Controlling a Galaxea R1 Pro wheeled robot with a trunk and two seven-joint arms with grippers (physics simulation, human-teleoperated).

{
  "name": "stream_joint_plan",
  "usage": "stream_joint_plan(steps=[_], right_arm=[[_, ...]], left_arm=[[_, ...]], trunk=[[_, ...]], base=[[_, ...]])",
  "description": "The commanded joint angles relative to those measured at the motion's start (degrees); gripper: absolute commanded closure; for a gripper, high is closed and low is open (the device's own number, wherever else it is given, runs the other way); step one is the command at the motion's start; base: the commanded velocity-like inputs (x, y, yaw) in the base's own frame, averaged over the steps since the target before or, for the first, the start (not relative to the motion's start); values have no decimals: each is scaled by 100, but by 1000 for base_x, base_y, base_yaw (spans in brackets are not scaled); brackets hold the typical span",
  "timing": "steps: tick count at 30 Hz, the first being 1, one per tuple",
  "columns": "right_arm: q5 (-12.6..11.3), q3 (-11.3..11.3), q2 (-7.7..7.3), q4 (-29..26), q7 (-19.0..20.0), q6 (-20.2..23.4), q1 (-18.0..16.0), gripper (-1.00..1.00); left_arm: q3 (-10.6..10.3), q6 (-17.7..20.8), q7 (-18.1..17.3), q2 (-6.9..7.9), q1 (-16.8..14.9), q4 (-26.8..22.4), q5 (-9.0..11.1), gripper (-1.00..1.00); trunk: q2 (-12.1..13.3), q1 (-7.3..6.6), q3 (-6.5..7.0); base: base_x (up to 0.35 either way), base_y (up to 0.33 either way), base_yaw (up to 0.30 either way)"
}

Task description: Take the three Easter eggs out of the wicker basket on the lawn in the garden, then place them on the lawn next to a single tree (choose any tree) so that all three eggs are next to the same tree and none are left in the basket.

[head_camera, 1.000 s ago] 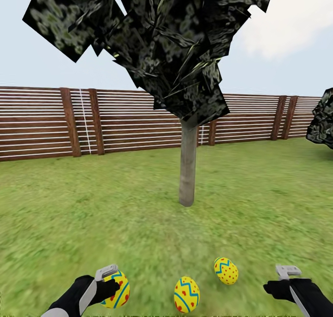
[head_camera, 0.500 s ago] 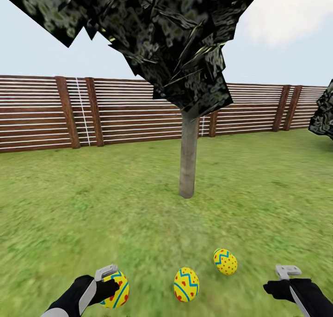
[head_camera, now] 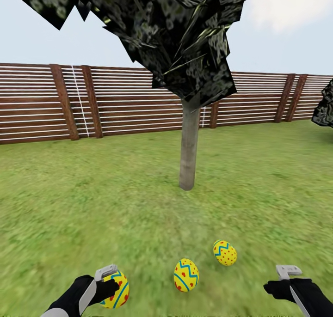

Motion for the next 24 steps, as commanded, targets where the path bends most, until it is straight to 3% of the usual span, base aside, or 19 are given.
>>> stream_joint_plan(steps=[1,24], right_arm=[[61,-29,4,-10,48,26,-2,-100],[61,-29,7,-10,48,26,-2,-100]], left_arm=[[33,37,-15,-2,0,-8,24,100],[33,28,-13,-2,-3,-8,25,100]], trunk=[[-4,1,-29],[-35,60,-538]], base=[[0,0,0],[0,0,0]])
